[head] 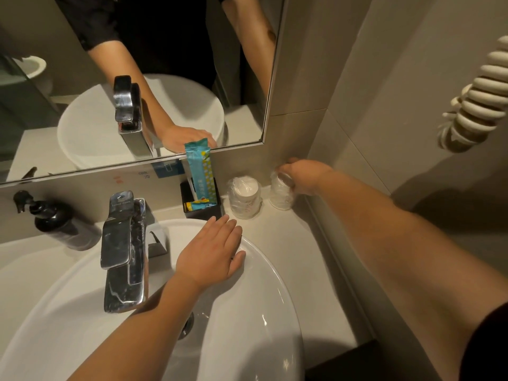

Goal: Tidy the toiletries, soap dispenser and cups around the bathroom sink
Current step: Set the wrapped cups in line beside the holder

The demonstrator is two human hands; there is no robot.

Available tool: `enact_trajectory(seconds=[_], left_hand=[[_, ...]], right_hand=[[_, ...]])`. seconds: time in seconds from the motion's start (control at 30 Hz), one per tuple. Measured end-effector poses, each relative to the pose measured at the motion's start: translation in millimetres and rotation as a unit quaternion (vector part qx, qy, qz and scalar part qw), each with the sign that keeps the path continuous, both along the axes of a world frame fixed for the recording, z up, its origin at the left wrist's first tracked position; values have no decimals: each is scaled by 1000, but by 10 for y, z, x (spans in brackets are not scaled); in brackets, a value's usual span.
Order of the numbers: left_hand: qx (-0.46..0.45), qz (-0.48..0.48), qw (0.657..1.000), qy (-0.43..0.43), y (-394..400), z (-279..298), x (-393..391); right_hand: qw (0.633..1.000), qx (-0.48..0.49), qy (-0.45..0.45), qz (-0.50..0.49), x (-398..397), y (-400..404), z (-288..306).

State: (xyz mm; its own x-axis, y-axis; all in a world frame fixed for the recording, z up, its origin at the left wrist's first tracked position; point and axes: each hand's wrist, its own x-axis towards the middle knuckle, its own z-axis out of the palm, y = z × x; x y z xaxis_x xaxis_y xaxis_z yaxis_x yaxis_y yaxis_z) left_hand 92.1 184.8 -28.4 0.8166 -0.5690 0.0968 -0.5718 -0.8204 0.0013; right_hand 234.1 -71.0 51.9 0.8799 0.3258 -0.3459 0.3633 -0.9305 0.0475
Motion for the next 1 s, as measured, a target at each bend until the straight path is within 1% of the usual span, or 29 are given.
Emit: enact_trajectory(seconds=[0.17,0.2,0.27,0.33,0.37,0.43,0.5,0.6,0.67,0.8,1.0], left_hand=[[-4,-2,1000,-1,-2,23,-7],[-5,-2,1000,-1,-6,32,-9],[-8,-1,1000,0,-8,46,-12],[-13,-4,1000,0,-8,51,-13],[-15,-6,1000,-1,-7,49,-10],[-21,-9,1000,-4,-3,33,-5],[-24,-12,1000,-10,0,2,-1],[-29,-18,999,-22,6,-40,11],[-36,-18,999,-28,7,-53,12],[-41,-21,998,-38,5,-69,13],[-46,-21,997,-50,-2,-71,14]], right_hand=[[1000,-4,-8,10,9,-54,158],[1000,0,-21,16,-7,-56,213],[996,24,-75,35,-73,-13,298],[988,65,-127,63,-188,114,322],[983,88,-138,80,-259,205,313],[977,120,-131,114,-393,422,265],[972,133,-121,153,-451,631,171],[964,128,-114,203,-425,883,34],[963,107,-107,223,-382,992,-41],[964,86,-95,234,-330,1102,-133],[961,89,-94,245,-295,1149,-201]])
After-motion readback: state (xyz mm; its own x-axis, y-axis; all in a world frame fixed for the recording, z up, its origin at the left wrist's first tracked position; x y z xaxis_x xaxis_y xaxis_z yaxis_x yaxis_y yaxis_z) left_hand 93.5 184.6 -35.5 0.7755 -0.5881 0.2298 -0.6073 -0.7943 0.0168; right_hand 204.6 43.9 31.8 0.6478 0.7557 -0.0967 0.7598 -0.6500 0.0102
